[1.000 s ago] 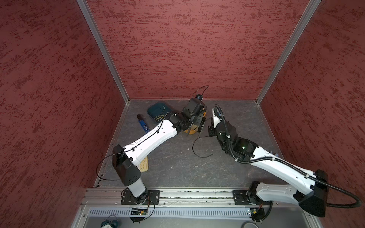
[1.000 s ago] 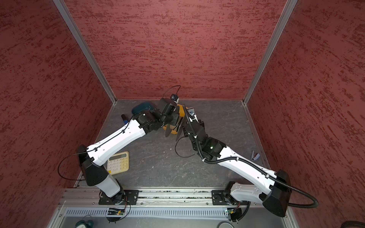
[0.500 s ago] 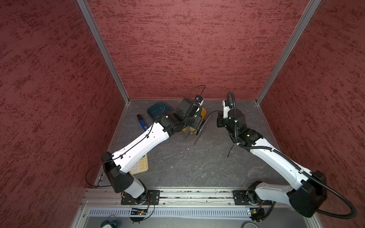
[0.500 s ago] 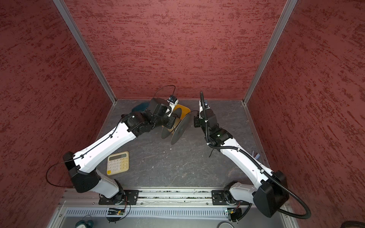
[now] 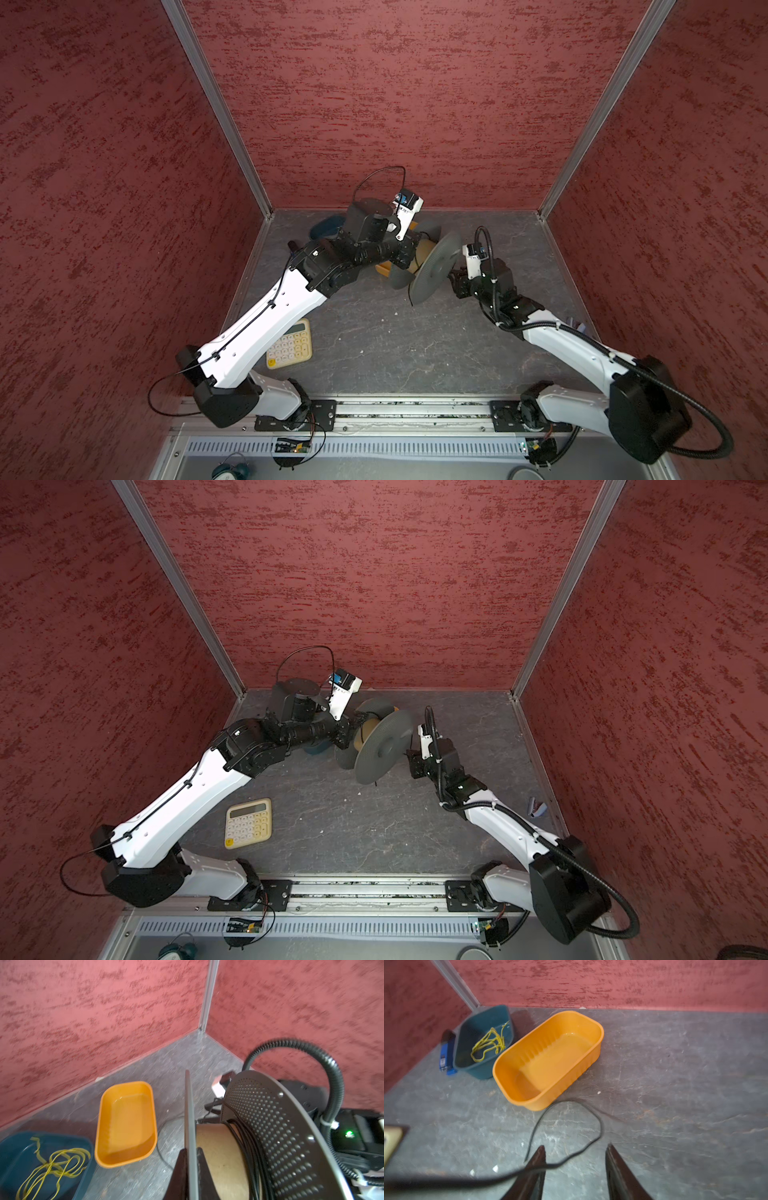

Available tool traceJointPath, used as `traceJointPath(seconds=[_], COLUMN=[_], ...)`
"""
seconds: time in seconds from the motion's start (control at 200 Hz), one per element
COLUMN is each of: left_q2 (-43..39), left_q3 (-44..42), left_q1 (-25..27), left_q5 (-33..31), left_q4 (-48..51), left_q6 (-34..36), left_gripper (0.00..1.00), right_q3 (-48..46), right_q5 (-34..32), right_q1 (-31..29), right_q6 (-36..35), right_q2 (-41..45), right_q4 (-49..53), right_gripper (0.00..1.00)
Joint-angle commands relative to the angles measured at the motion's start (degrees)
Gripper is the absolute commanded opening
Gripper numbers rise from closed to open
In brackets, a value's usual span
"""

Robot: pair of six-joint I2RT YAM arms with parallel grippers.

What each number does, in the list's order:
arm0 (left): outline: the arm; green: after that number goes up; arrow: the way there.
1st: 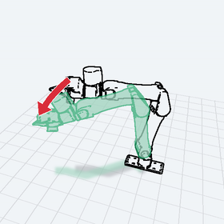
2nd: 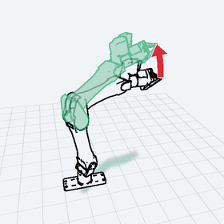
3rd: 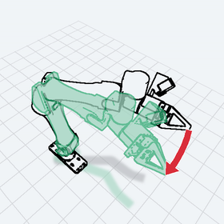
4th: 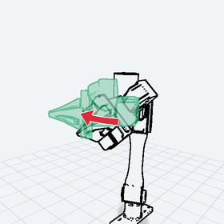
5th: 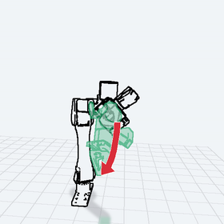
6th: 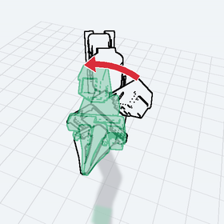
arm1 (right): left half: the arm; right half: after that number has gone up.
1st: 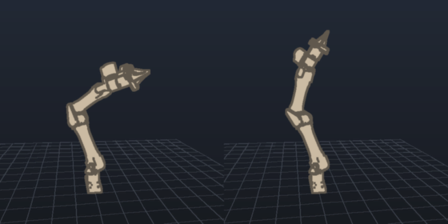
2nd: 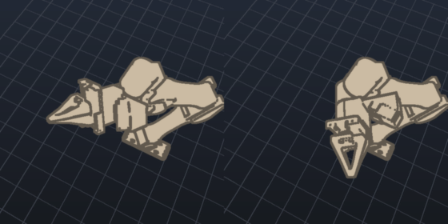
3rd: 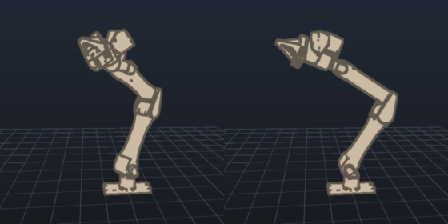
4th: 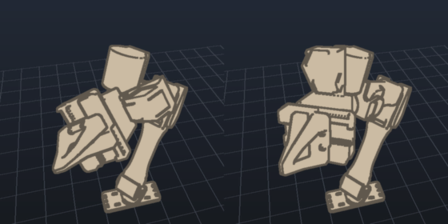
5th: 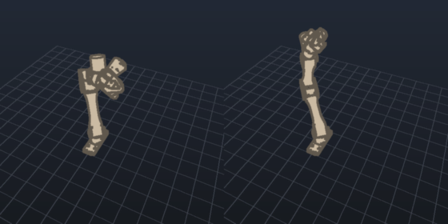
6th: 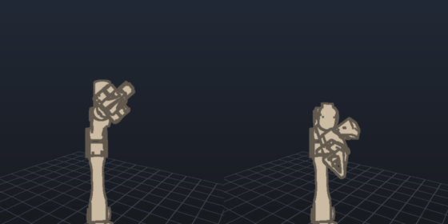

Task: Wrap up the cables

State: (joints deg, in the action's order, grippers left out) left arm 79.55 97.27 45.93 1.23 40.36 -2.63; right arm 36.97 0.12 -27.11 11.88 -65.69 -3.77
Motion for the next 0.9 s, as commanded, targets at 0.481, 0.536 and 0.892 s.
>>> traceJointPath(seconds=[0.481,0.536,0.892], left_q2=[-5.1,-5.1,-5.5], left_q3=[0.1,0.1,-0.4], left_q1=[1.0,1.1,1.2], left_q5=[1.3,0.9,-0.2], left_q4=[-20.6,-20.5,-20.0], left_q6=[-3.0,-3.2,-4.2], left_gripper=[0.0,0.0,0.0], right_q3=[-12.9,-13.4,-19.5], right_q5=[4.1,3.3,-3.3], right_q1=[0.4,0.4,0.4], right_q6=[-1.3,-1.4,-2.8], right_q2=[22.1,22.9,28.7], right_q4=[-5.7,-5.5,-10.5], right_gripper=[0.86,0.85,0.79])
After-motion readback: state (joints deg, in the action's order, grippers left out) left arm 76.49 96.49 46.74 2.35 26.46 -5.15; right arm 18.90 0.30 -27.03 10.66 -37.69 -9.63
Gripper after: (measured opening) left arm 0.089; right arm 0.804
